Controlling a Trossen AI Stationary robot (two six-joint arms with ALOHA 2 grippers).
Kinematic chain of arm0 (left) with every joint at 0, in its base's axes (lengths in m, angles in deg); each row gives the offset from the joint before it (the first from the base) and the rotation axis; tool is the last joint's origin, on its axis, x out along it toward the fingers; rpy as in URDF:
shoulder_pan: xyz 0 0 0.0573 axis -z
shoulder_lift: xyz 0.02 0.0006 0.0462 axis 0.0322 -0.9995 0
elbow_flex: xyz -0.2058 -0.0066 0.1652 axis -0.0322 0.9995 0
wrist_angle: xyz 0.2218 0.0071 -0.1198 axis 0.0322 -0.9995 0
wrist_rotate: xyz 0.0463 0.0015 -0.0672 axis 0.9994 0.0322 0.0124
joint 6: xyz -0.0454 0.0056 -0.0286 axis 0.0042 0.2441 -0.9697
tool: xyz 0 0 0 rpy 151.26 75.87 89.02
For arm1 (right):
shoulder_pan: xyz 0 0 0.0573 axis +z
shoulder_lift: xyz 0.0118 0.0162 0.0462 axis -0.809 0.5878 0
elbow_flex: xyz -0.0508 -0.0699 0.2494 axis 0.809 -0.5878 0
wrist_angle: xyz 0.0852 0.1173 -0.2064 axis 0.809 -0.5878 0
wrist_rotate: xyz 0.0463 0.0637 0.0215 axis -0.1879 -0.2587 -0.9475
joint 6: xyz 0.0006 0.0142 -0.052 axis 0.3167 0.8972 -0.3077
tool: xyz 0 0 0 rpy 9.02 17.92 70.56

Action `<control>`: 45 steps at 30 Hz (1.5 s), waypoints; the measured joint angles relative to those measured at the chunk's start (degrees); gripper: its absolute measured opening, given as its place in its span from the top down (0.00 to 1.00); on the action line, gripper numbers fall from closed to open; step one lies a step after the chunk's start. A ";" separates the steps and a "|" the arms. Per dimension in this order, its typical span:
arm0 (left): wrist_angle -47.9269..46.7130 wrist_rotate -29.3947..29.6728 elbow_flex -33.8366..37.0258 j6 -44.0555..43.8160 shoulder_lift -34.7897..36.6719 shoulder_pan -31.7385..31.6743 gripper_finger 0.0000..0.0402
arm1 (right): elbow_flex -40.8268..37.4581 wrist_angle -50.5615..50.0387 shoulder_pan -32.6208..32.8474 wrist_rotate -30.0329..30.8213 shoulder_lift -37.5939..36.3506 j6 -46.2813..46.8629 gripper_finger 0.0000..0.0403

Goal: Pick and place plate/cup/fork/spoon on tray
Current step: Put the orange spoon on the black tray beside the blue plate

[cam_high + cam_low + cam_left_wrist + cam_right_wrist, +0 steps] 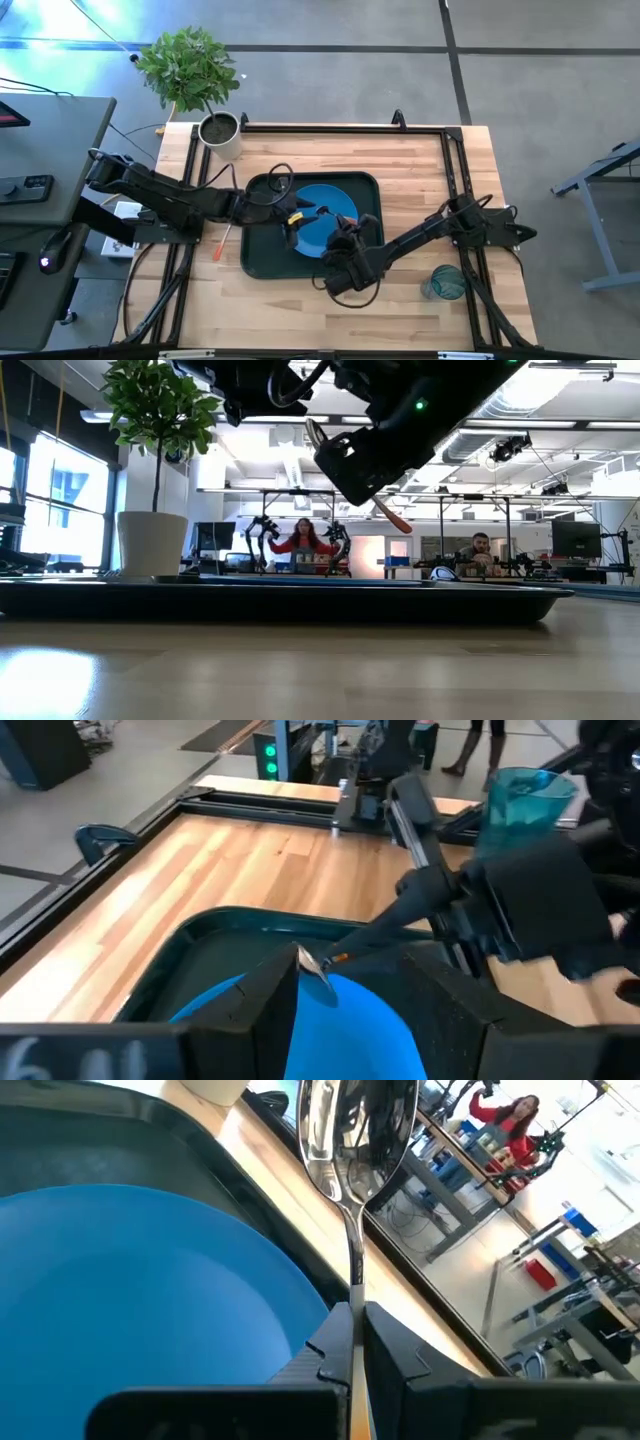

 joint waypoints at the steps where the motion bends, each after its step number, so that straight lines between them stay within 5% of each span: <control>1: -0.09 0.02 0.00 0.00 -0.05 -0.38 0.60 | 0.02 0.68 -0.29 0.02 0.00 -0.93 1.00; 12: -1.91 -1.22 0.00 -2.22 -4.85 -4.38 0.63 | 0.04 6.62 -1.30 -0.39 -0.04 -10.06 1.00; 21: -2.78 -0.87 0.00 -1.16 -4.85 -4.37 0.96 | 0.06 6.59 -1.03 -0.92 -0.05 -10.07 1.00; 24: -5.13 -0.95 -0.16 -0.55 -4.85 -4.34 0.97 | 0.15 7.04 -0.95 -2.58 -0.07 -10.14 1.00; 29: -18.13 -1.57 -3.97 0.99 -4.79 -5.17 0.99 | 2.78 6.46 -1.42 -9.50 -0.07 -10.68 0.92; 35: -45.78 -3.25 -16.02 5.42 -3.88 -7.10 0.99 | 6.26 5.14 -1.16 -14.51 -0.22 -13.06 0.75; 41: -69.60 -21.74 -22.99 16.64 -3.78 -11.10 0.99 | 6.38 4.24 -1.19 -19.08 -0.20 -12.60 0.63; 45: -75.00 -24.48 -20.92 22.92 -4.08 -15.06 0.99 | 6.38 4.11 -0.60 -21.85 -0.20 -12.70 0.60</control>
